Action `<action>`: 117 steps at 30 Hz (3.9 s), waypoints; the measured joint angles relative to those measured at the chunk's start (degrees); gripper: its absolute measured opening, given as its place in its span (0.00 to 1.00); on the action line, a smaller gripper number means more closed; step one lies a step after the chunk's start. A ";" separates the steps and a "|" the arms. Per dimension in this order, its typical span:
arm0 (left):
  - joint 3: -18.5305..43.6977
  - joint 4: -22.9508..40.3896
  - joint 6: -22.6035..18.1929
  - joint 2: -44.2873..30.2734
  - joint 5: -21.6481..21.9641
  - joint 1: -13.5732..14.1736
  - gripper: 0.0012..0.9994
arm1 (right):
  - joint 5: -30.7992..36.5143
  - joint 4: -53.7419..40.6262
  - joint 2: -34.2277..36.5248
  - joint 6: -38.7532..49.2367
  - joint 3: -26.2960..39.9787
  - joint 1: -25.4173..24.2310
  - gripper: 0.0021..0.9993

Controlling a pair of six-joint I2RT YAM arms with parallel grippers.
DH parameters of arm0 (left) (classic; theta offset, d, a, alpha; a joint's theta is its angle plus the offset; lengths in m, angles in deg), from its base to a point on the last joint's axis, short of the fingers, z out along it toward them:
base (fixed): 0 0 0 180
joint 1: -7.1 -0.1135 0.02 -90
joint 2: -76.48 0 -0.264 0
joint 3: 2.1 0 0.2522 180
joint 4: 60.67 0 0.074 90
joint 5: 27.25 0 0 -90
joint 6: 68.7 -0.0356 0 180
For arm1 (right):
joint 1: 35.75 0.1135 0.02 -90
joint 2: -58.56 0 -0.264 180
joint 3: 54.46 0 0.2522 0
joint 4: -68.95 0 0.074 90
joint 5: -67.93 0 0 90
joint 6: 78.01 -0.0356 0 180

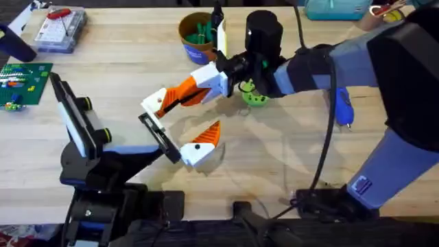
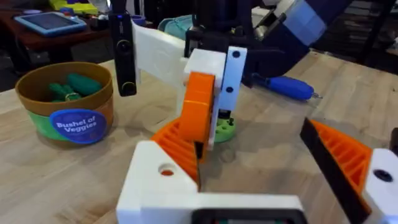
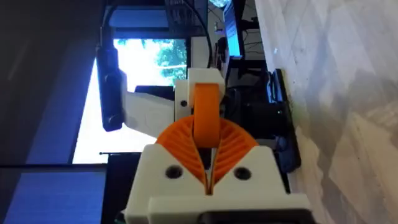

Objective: Pick up the gripper from the table and insert it into the empty holder that is missing its gripper. Then pick up a screw, insert it into the mounting hole, and use the screwdriver to tighten it. Finally, clean up the table by picking up the vegetable and placing it into the bucket.

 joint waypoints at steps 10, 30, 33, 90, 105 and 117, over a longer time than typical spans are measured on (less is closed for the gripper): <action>0.00 -0.02 0.00 0.00 0.25 -0.24 0.99 | 0.74 0.20 -0.01 -0.12 -0.07 0.23 0.02; 0.00 -0.04 0.22 0.00 0.09 -0.24 0.99 | 4.49 0.35 -2.53 -0.53 -3.19 0.65 0.02; 0.00 -0.04 0.22 0.00 0.09 -0.24 0.99 | 4.49 0.37 -2.51 -0.53 -3.19 0.65 0.01; 0.00 0.15 0.18 0.00 -2.84 0.16 0.99 | 0.74 -0.69 -4.94 3.80 -4.93 -2.84 0.99; 0.00 0.15 0.18 0.00 -3.00 0.16 0.99 | 1.03 -0.80 -4.94 3.84 -5.60 -2.69 0.71; 0.00 0.15 0.18 0.00 -3.00 0.16 0.99 | 3.21 -0.89 -4.94 3.84 -5.62 -1.21 0.33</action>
